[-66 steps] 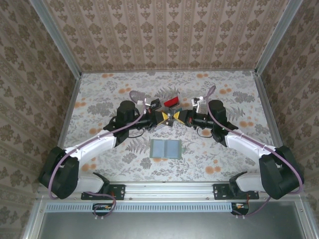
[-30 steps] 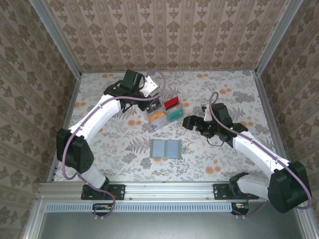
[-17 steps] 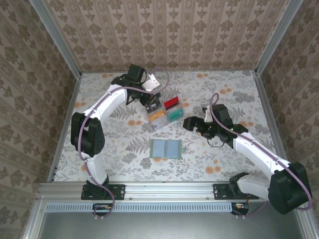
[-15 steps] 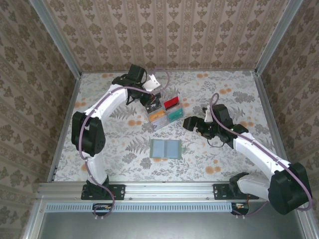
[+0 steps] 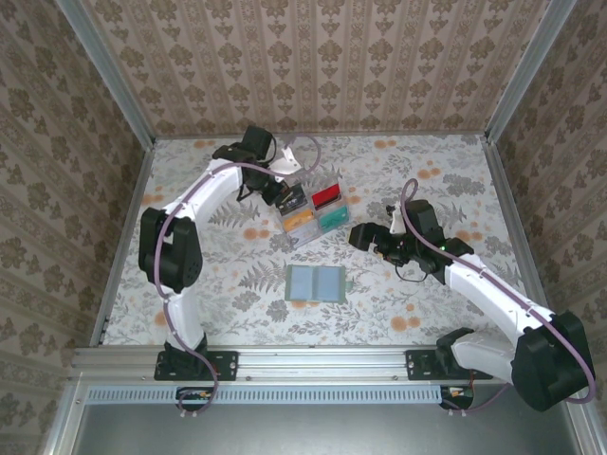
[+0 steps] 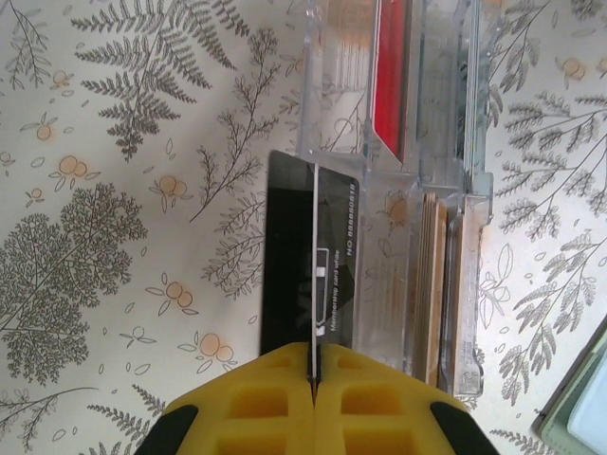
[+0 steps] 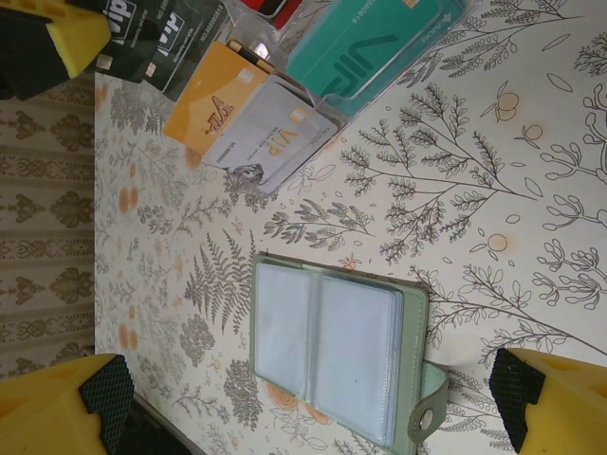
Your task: Take the credit cards out of the card holder
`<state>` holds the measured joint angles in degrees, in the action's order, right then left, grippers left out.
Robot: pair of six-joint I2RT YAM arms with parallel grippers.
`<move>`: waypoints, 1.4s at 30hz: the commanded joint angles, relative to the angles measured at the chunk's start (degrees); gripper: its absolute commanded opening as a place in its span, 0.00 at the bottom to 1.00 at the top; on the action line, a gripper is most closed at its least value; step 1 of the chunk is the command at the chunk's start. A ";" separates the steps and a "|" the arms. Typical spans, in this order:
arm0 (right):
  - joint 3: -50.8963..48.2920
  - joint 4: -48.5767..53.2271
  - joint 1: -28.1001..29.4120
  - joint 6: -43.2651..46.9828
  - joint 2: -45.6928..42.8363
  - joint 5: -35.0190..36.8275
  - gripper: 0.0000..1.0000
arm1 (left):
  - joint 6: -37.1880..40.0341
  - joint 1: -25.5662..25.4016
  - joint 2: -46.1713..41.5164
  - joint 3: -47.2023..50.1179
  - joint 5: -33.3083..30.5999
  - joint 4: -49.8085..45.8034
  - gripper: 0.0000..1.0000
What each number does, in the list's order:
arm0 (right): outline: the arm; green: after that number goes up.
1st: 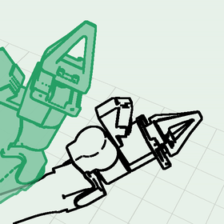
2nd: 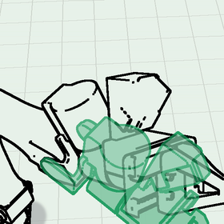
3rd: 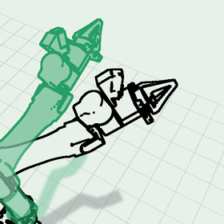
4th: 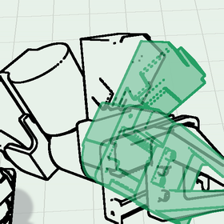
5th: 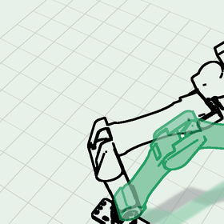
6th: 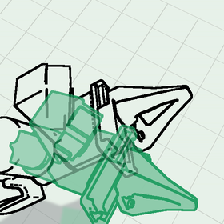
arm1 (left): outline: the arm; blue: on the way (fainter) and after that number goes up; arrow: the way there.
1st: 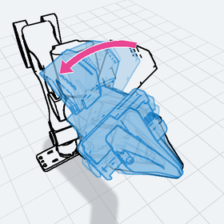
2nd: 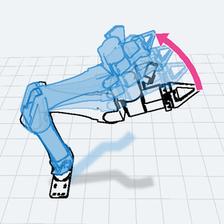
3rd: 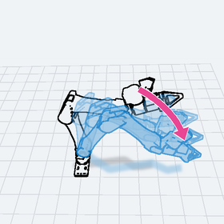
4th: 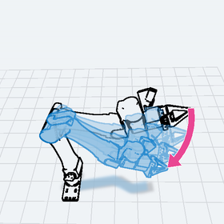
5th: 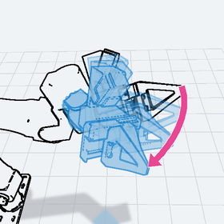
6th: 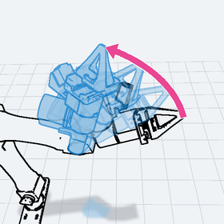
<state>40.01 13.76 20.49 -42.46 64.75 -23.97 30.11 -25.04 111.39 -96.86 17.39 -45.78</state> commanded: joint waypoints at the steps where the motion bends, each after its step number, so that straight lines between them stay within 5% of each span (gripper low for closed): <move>1: 0.20 0.30 -0.28 -1.05 -0.16 -0.81 1.00 | 2.41 -0.02 1.90 -2.50 -1.27 -3.16 0.00; 10: 0.24 0.79 -0.27 -0.96 -0.41 -1.41 1.00 | 1.80 -0.72 2.45 -2.99 -0.16 -1.08 0.09; 22: 1.45 1.63 -0.13 -0.52 0.28 -0.53 1.00 | -1.71 0.12 -4.12 -3.43 2.14 1.13 0.38; 27: 3.17 3.79 1.22 0.26 0.72 1.96 1.00 | -10.51 1.82 -13.85 2.39 4.34 9.88 0.57; 32: 5.78 6.15 5.81 0.97 2.57 6.97 0.99 | -22.19 2.36 -25.27 13.45 -2.12 20.10 0.74; 42: 18.05 12.24 24.05 0.59 19.26 20.35 0.93 | -47.77 2.54 -41.55 33.75 -13.06 20.17 1.00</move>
<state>54.52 21.43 41.15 -41.95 79.42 -9.74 -6.76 -22.76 72.69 -66.87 9.04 -24.43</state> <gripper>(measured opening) 0.945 0.967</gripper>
